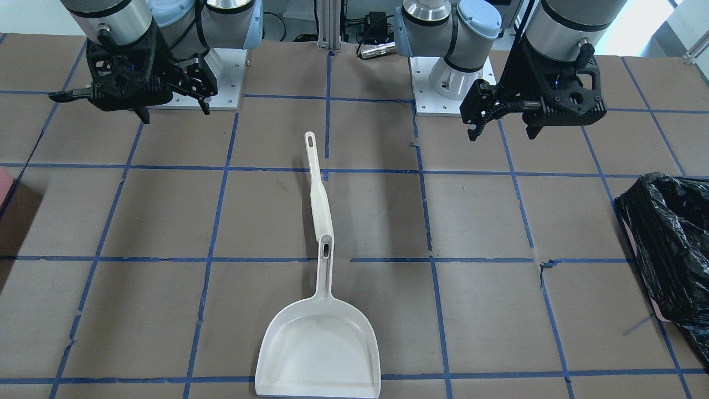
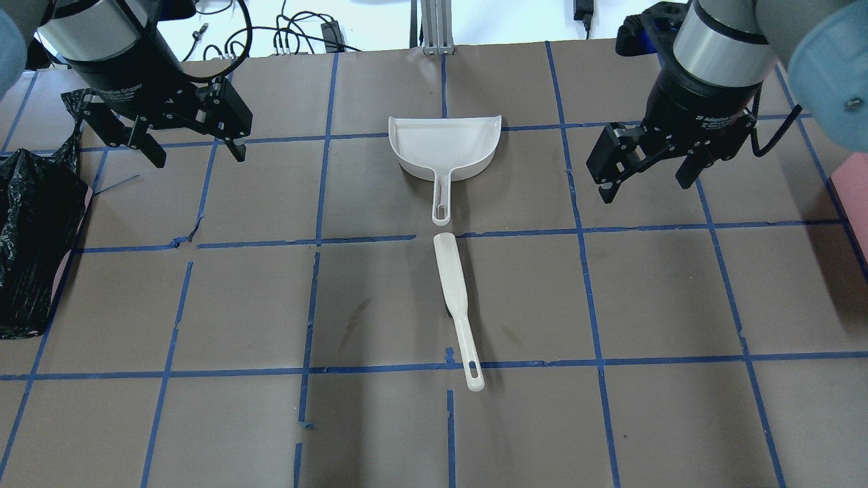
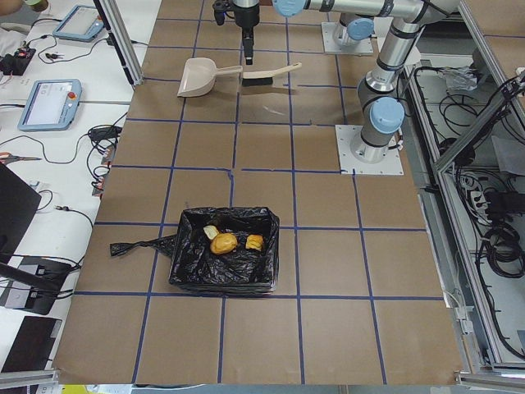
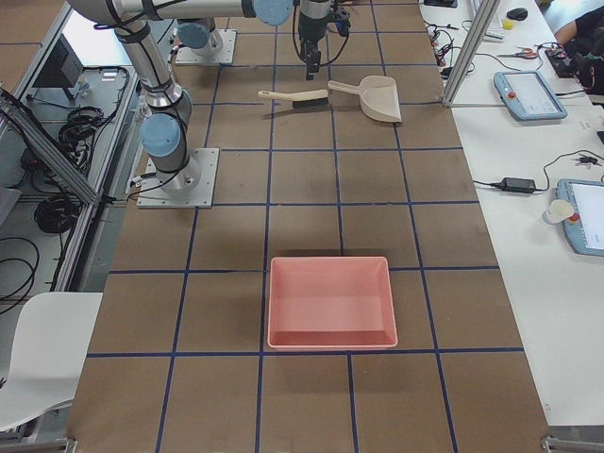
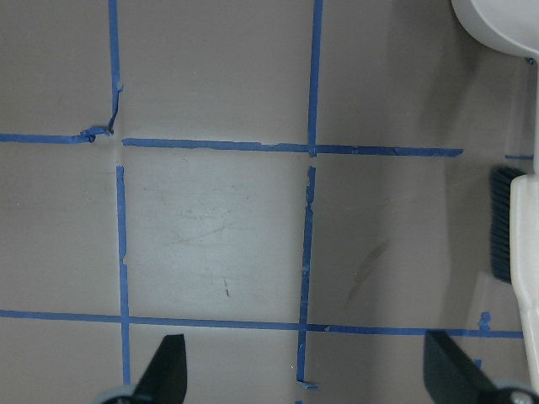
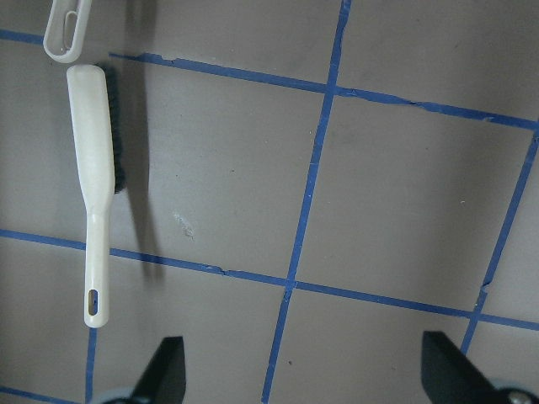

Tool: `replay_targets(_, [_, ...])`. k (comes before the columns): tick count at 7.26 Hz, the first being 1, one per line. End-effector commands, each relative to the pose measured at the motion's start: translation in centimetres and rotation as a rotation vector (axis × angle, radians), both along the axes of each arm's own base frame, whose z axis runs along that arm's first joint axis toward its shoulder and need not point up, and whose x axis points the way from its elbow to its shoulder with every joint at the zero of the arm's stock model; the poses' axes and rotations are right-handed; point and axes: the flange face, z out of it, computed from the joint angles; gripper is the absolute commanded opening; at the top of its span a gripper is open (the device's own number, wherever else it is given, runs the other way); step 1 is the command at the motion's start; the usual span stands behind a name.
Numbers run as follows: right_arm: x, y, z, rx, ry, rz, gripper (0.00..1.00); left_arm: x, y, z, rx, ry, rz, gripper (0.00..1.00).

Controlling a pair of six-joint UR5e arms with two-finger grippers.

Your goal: Sweep and dump trash in nearest bin

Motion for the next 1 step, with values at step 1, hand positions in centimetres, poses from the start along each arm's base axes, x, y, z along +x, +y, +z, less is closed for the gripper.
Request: replay_targets(1, [-0.03, -0.05, -0.06, 0.001, 0.001, 0.000, 1.00, -0.07, 0.13, 0.24, -0.006, 0.000, 0.000, 1.00])
